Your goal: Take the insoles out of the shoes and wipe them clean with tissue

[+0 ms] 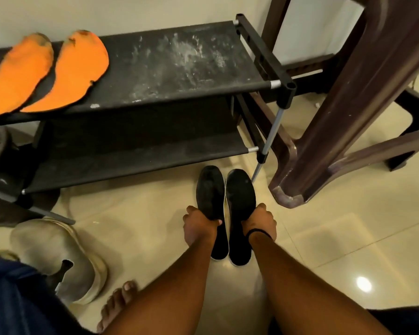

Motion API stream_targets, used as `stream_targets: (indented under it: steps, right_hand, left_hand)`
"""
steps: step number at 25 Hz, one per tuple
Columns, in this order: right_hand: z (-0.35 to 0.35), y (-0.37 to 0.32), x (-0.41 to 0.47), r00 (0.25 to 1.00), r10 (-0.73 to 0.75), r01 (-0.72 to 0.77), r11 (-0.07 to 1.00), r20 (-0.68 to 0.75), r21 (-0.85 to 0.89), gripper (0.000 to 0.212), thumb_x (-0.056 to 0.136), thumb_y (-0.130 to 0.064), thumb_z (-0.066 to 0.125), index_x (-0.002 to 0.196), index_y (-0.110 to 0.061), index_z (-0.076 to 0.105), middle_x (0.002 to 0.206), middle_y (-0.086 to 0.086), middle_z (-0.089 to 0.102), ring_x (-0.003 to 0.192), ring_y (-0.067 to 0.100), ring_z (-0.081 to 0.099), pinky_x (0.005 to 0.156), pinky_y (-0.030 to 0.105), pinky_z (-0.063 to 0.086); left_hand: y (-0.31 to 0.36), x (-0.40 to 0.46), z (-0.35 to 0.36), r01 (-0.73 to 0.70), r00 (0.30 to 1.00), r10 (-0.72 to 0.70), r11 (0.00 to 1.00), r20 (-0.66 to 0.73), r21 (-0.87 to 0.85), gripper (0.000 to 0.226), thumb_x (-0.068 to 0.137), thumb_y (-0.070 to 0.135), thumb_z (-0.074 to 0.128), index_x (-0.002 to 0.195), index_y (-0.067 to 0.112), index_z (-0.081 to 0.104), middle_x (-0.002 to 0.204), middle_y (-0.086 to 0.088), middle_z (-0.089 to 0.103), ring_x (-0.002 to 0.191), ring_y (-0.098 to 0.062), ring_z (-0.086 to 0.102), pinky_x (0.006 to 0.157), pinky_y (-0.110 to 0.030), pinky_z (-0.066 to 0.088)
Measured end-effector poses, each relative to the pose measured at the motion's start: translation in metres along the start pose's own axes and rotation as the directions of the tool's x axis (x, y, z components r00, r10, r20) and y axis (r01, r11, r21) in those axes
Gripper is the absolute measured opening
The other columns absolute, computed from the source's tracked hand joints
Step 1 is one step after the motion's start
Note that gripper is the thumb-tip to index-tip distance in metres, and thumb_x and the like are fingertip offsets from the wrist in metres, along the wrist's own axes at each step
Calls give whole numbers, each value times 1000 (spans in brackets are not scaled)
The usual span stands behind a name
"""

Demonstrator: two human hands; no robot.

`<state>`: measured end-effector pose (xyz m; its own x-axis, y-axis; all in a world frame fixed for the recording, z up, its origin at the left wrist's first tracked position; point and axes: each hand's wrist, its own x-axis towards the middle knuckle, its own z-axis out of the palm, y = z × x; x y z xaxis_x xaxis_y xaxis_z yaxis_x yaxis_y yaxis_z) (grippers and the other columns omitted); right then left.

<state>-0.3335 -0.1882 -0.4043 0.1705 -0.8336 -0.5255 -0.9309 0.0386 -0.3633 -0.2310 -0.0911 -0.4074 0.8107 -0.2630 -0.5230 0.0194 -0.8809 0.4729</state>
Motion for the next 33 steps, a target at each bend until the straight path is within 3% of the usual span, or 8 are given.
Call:
stream_targets:
  steps: [5,9,15,18,21,23,30,33]
  right_hand:
    - [-8,-2,3,995,78,-86,985,55,148,30,93,-17,63,118,-4,55,117,16,61,104,35,62,95,42,50]
    - [-23,-13,0,996,81,-89,962,43,258,23,86,-12,67,105,-1,60,106,17,65,94,39,66,84,48,58]
    - [-70,-46,-40,999,-46,46,964,-6,261,27,83,-5,65,108,1,59,104,20,65,84,39,67,57,48,61]
    - [-98,-64,-70,994,-103,107,956,-30,272,30,86,0,64,115,0,55,100,16,58,88,38,62,64,51,61]
    - [-130,-83,-102,979,-200,200,938,-28,283,27,86,4,61,112,-2,55,93,15,55,81,33,59,69,50,60]
    - [-153,-95,-123,956,-290,271,924,34,268,31,89,-2,58,120,-1,56,88,12,54,70,24,57,56,37,55]
    - [-240,-135,-217,883,-435,442,897,174,-2,4,84,-6,71,84,-3,68,71,9,61,55,18,58,38,17,42]
    - [-276,-148,-245,870,-457,441,889,183,124,7,86,-2,68,93,-1,68,79,14,65,66,23,65,56,24,56]
  left_hand:
    - [1,13,-5,30,996,-26,998,86,-49,45,75,39,87,103,13,62,110,-9,70,100,-31,69,87,-37,57]
    - [5,12,-31,18,993,-2,991,120,-131,32,74,27,89,76,12,61,90,-12,74,68,-26,73,69,-37,64]
    - [19,-21,-103,-58,995,70,983,66,-175,35,64,18,95,81,3,67,72,-13,72,54,-23,71,63,-39,64]
    - [27,-43,-138,-110,991,123,977,59,-185,30,67,14,93,74,3,66,67,-12,70,47,-20,66,59,-34,63]
    - [36,-71,-175,-188,980,197,966,30,-177,29,69,13,92,76,3,65,80,-14,70,51,-18,65,42,-26,56]
    - [40,-89,-200,-253,967,255,959,3,-126,34,68,15,93,79,5,62,88,-13,67,58,-17,62,31,-20,44]
    - [57,-159,-302,-398,915,403,908,8,-130,26,70,2,87,62,3,62,44,-7,58,39,-19,56,47,-26,51]
    - [71,-190,-343,-439,892,451,880,28,-181,23,79,-1,79,60,1,65,45,-8,61,38,-16,58,44,-22,49]
